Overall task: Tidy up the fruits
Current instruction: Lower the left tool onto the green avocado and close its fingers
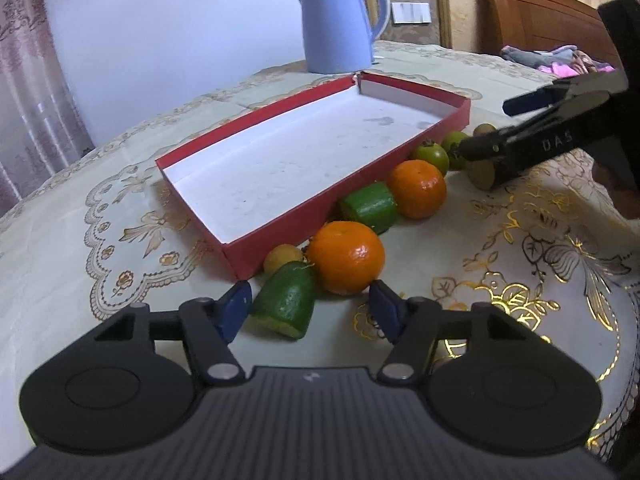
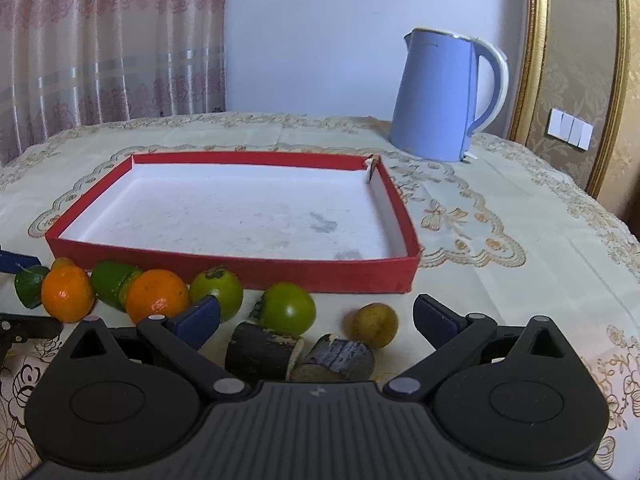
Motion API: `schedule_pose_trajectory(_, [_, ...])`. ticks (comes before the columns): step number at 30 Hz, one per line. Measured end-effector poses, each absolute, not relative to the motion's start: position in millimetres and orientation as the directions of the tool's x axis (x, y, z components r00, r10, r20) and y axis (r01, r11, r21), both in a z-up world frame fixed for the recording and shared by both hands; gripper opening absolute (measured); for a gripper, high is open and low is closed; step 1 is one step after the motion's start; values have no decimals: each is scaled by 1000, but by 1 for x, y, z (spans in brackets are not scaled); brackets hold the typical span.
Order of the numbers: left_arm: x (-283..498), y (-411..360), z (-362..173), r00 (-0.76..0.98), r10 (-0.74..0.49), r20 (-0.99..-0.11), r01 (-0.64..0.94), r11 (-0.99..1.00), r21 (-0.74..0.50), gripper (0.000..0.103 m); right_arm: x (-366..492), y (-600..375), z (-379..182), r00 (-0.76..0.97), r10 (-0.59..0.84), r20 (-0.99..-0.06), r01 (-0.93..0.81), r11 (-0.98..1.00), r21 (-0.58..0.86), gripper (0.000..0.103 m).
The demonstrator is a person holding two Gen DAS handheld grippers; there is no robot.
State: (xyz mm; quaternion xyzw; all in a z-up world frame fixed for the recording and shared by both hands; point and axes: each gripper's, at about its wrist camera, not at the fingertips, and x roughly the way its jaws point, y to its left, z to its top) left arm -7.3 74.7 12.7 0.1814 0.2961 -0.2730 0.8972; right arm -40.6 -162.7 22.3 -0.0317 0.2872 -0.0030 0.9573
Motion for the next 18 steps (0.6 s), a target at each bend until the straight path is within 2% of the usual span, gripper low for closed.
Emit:
schedule_pose_trajectory(4, [2,84,14,644,-428,-635,628,770,118,62,-44,-169,27,844,-48,-535,10,997,-75,103])
schedule_pose_trajectory(8, [4,83,14,628,-442,-640,657,742,132,60,-47,-175,27,842,-73,-535,25,995,-96,103])
schedule_pose_trajectory(11, [-1,79,14,640,-424,-641,646,749,149,48,-48,-179,25,839,-74,-539,35,996,-83,103])
schedule_pose_trajectory(13, [-10,75,15,671,-371,-642,614,764,200,30,-49,-181,25,838,-70,-542,36,997,-74,103])
schedule_pose_trajectory(18, [-13,67,19,706,-257,-660,497,843,204,28,-50,-184,26,844,-65,-532,38,997,-61,103])
